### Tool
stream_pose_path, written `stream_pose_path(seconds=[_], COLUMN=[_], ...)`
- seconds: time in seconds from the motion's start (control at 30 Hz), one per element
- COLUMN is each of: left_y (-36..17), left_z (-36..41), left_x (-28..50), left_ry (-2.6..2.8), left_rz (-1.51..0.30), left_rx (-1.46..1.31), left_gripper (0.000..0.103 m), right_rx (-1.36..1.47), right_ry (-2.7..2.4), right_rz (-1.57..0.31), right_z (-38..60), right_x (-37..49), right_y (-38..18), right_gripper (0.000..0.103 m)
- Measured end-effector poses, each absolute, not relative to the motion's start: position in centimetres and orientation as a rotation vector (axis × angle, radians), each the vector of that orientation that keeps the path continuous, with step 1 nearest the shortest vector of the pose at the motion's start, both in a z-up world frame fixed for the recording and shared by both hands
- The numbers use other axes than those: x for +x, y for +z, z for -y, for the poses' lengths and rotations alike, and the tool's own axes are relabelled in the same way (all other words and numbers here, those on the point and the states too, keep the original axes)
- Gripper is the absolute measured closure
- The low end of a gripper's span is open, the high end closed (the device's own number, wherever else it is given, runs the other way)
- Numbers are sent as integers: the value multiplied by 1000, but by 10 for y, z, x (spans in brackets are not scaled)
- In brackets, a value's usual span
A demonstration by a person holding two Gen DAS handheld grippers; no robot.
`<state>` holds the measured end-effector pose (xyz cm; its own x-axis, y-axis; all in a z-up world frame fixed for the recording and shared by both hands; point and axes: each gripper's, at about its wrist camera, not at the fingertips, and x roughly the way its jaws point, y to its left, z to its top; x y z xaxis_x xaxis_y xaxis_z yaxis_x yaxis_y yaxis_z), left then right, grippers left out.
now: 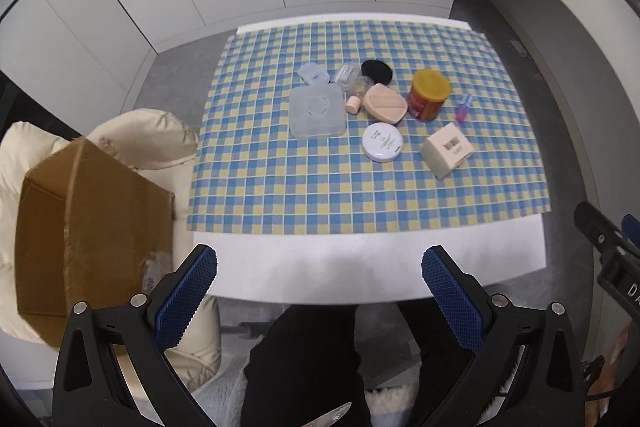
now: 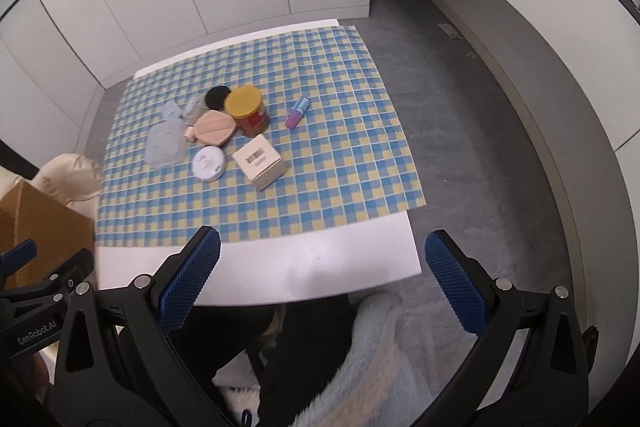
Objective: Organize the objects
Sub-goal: 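Move both tools forward toward the cosmetics on the checked cloth, then grasp the pink barcode box with the right tool while the left tool grasps the white compact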
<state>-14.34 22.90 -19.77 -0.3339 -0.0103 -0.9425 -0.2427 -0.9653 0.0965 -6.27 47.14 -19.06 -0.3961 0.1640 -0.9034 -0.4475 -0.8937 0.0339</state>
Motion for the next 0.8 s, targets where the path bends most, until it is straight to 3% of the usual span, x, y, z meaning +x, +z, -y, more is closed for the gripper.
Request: stream_pose_path(seconds=[0.47, 0.8], left_y=[-322, -373], left_z=[-236, -230], left_x=[-215, -232], left_ry=[2384, 2313], left_rz=[-244, -149], left_rx=[-1819, -1901], left_gripper=[1, 1], right_rx=[-1497, -1618], right_ry=[2330, 2469], right_rz=[-190, -272], right_z=[-487, -467], right_x=[-144, -186], right_y=[-294, -362], right_gripper=[0, 0])
